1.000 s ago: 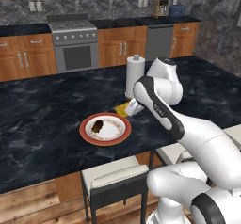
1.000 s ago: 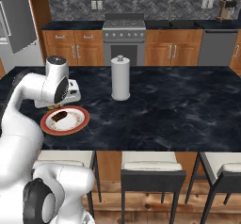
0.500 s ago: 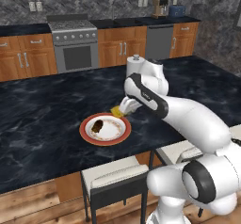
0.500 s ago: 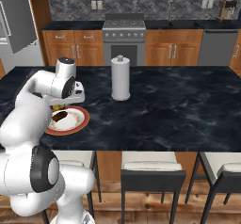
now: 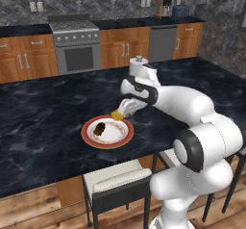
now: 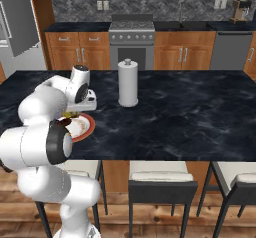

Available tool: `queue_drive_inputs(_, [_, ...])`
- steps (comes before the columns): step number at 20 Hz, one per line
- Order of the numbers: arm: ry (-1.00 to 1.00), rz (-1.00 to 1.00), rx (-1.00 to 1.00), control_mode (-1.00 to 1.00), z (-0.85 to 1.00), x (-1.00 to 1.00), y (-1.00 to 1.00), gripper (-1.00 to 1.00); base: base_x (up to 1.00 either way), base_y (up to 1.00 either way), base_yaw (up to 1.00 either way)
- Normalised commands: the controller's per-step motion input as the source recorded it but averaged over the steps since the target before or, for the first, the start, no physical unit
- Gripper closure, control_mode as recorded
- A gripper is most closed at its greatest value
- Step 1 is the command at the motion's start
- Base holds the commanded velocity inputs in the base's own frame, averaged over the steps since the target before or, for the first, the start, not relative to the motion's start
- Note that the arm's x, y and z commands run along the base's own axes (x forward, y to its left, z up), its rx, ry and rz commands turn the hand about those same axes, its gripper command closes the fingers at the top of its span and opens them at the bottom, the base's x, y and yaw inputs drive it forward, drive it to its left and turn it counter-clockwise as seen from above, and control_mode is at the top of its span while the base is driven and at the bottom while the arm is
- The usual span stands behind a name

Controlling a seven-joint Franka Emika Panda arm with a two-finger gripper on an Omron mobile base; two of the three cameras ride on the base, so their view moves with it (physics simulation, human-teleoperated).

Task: Take the cheese, fish, and sweet potato from the fridge and place them on the plate on the dining counter to create an appetizer plate.

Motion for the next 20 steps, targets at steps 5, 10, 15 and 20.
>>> queue_drive_inputs(5, [0.0, 0.0, 0.0, -1.0, -0.65, 0.51, 0.02, 1.0, 0.0, 0.0, 0.0])
queue_drive_inputs(10, [0.0, 0.0, 0.0, -1.0, -0.49, 0.5, 0.09, 1.0, 0.0, 0.0, 0.0])
queue_drive_inputs(15, [0.0, 0.0, 0.0, -1.0, -0.36, 0.49, 0.13, 1.0, 0.0, 0.0, 0.0])
queue_drive_inputs(20, [0.0, 0.0, 0.0, -1.0, -0.25, 0.54, 0.19, 1.0, 0.0, 0.0, 0.0])
